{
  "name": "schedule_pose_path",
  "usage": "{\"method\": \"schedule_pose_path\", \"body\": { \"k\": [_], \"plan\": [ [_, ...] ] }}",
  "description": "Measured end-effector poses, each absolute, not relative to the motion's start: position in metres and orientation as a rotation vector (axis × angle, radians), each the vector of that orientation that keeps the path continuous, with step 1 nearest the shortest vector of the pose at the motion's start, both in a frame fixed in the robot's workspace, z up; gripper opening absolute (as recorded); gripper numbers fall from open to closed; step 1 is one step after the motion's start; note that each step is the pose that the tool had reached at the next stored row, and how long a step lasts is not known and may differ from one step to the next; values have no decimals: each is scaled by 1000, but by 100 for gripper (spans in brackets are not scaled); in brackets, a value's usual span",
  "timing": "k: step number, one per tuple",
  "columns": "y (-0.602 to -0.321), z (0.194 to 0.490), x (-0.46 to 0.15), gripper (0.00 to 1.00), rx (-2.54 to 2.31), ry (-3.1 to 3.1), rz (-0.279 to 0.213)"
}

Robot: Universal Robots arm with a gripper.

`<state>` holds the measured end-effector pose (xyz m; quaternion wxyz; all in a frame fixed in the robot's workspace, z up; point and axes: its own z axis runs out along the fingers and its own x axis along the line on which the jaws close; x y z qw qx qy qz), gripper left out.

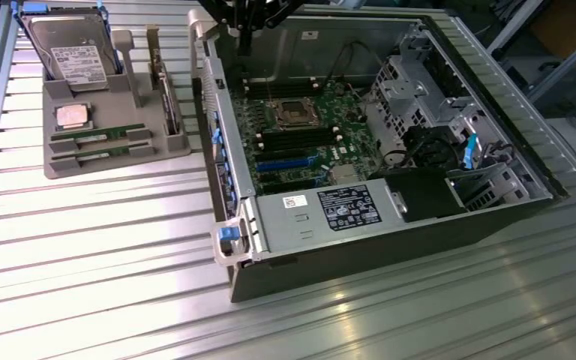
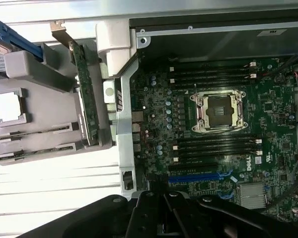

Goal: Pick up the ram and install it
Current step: 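Reach for the ram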

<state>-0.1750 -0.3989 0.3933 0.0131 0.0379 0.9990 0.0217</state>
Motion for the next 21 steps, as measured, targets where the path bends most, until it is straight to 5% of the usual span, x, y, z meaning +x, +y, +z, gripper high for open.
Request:
{"method": "schedule_pose_path", "body": {
  "k": [21],
  "plan": [
    [-399,393,-231,10,118,3113,68]
  ]
}}
